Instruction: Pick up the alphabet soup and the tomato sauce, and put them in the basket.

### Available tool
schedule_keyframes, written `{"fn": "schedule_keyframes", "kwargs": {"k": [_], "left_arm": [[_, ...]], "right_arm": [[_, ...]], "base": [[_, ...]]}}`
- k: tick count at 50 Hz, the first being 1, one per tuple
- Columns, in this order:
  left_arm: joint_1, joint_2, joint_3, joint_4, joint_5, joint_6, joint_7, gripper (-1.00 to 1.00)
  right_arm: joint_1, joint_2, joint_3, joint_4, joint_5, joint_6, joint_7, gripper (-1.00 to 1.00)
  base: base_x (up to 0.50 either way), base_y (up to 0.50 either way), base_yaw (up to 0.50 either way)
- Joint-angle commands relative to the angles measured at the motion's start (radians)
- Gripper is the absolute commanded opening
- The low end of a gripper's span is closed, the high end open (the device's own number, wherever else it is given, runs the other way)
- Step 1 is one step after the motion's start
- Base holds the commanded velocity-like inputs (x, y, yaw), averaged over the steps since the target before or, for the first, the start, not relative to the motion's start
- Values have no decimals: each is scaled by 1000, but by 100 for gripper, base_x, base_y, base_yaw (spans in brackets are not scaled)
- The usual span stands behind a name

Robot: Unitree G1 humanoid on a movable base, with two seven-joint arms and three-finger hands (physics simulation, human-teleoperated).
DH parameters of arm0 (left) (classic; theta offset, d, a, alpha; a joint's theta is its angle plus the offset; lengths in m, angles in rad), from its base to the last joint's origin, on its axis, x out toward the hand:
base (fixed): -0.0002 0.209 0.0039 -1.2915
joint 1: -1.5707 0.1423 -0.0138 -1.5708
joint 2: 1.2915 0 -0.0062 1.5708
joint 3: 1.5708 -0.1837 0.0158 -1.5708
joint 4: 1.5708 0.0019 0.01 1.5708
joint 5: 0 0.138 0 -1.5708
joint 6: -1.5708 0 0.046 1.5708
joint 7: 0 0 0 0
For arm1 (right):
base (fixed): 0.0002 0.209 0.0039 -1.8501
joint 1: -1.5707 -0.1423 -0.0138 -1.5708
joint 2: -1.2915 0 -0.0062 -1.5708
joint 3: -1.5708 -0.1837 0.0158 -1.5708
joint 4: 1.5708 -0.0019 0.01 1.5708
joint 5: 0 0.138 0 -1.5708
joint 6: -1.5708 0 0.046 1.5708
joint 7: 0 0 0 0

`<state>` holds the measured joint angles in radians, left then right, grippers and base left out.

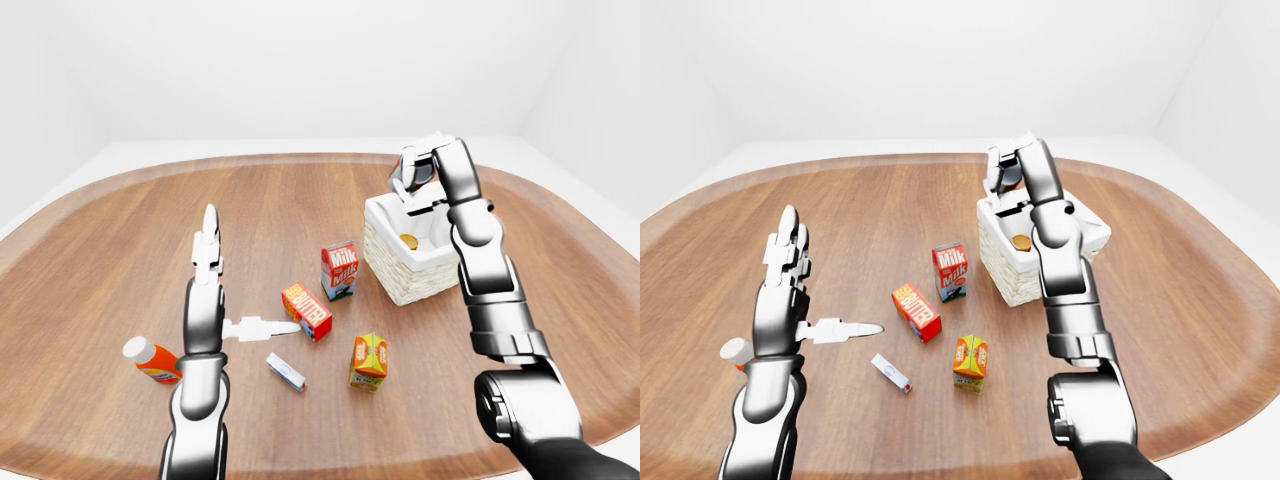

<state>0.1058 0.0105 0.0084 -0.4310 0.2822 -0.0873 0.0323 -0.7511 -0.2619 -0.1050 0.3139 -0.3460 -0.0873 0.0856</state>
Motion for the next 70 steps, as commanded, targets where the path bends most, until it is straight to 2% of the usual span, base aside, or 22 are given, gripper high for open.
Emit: {"fn": "schedule_keyframes", "kwargs": {"k": [1,8,27,43,70], "left_arm": [[-3,1,2,1,0,0,1,100],[1,1,2,3,-1,0,1,100],[4,1,3,8,-2,0,0,100],[-5,1,1,8,0,0,3,100],[-2,1,2,6,-2,0,2,100]], "right_arm": [[-53,-9,13,145,-57,0,-76,-100],[-99,-21,20,327,-88,0,-129,-100],[-202,-42,29,449,-140,0,-143,-100],[-294,-69,40,709,-184,0,-223,-100],[-279,-99,40,849,-200,0,-294,-100]], "base": [[0,0,0],[0,0,0],[0,0,0],[0,0,0],[0,0,0]]}}
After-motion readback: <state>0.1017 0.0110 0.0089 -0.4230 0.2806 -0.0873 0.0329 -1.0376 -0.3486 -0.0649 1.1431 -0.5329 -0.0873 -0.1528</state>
